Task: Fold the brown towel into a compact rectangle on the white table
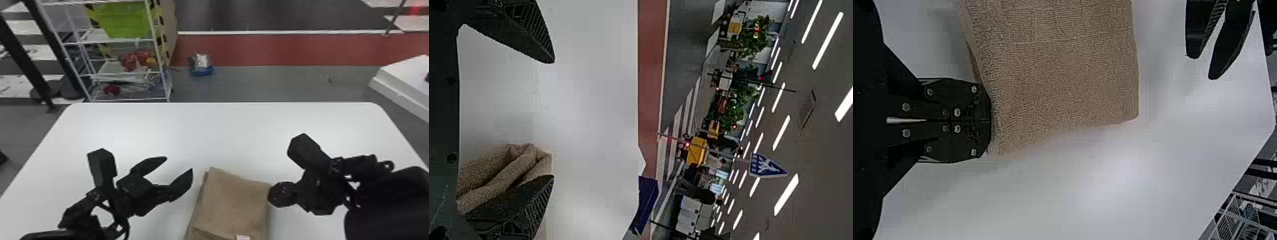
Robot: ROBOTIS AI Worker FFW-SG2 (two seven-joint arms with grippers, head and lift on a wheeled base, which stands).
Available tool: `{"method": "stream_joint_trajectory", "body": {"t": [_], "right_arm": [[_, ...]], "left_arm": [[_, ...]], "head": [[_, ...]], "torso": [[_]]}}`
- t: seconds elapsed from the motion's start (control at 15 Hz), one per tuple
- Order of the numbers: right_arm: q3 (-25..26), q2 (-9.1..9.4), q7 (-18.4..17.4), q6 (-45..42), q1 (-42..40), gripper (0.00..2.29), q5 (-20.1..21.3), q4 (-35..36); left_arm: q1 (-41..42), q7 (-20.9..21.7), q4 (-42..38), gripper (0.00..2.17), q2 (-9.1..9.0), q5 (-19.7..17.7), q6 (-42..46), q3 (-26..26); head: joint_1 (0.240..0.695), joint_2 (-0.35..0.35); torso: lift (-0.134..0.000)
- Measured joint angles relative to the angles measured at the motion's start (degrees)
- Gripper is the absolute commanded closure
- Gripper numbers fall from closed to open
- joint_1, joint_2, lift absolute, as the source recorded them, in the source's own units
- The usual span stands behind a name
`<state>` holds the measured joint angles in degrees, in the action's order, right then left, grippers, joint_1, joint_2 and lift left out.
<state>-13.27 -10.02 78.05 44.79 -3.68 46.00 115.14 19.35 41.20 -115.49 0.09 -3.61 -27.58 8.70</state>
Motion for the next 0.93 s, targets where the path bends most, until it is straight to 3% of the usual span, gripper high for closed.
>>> {"method": "stream_joint_trajectory", "body": {"t": [0.6,0.8,0.93], "right_arm": [[-0.69,3.51,0.0,-0.55,6.31,1.98,0.18,-6.31],[0.59,2.52,0.0,-4.27,3.7,1.98,1.98,-3.84],[5.32,1.51,0.0,-6.76,0.49,1.98,1.04,0.05]], "left_arm": [[0.56,0.19,-0.06,0.06,0.0,-0.37,0.33,0.87],[1.06,0.35,-0.35,0.07,0.0,-0.97,0.81,2.36],[1.39,0.37,-1.04,0.07,0.0,-2.3,0.96,3.05]], "head": [[0.695,0.096],[0.695,0.1],[0.695,0.081]], "torso": [[-0.123],[-0.123],[-0.123]]}}
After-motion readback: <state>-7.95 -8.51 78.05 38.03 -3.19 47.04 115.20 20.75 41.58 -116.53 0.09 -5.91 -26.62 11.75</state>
